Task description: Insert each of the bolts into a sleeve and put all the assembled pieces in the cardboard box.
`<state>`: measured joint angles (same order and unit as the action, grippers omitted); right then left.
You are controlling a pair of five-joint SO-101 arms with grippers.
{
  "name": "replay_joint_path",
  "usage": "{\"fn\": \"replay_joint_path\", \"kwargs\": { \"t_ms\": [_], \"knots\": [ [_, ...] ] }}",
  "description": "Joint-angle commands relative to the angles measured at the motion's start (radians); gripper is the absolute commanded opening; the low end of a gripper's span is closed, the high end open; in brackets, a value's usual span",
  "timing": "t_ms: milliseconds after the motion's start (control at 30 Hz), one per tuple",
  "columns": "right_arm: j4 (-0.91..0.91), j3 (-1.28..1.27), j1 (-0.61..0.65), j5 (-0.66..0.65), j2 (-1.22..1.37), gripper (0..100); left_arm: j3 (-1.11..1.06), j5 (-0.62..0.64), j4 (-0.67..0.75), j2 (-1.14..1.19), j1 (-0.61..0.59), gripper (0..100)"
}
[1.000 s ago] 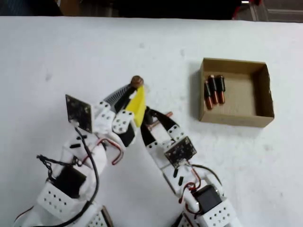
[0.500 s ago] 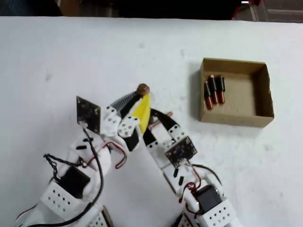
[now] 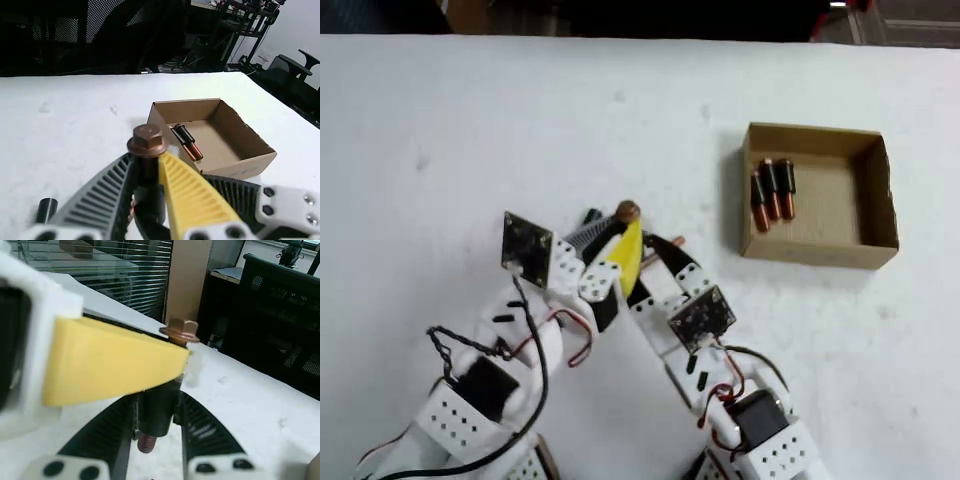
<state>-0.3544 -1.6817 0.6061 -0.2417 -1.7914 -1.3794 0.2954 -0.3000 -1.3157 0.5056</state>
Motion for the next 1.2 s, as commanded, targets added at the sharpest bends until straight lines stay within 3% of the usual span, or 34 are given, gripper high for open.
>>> {"fn": "replay_joint_path", "kwargs": {
  "t_ms": [0,133,333,633,900,1167],
  "knots": [
    [-0.001,-0.009,-0.008,0.011,-0.007,1.7,0.005,0.003,0.034,-0.013,0.005,2],
    [-0.001,-0.009,-0.008,0.011,-0.007,1.7,0.008,0.002,0.040,-0.013,0.004,4],
    [-0.001,-0.009,-0.008,0.011,-0.007,1.7,0.005,0.008,0.029,-0.013,0.004,27],
    [-0.001,-0.009,-0.008,0.011,-0.007,1.7,0.012,0.008,0.028,-0.013,-0.101,21],
    [-0.001,-0.009,-0.008,0.009,-0.007,1.7,0.011,0.006,0.063,-0.013,-0.142,32],
    [-0.001,-0.009,-0.008,0.005,-0.007,1.7,0.052,0.003,0.040,-0.093,-0.191,32]
  ]
}}
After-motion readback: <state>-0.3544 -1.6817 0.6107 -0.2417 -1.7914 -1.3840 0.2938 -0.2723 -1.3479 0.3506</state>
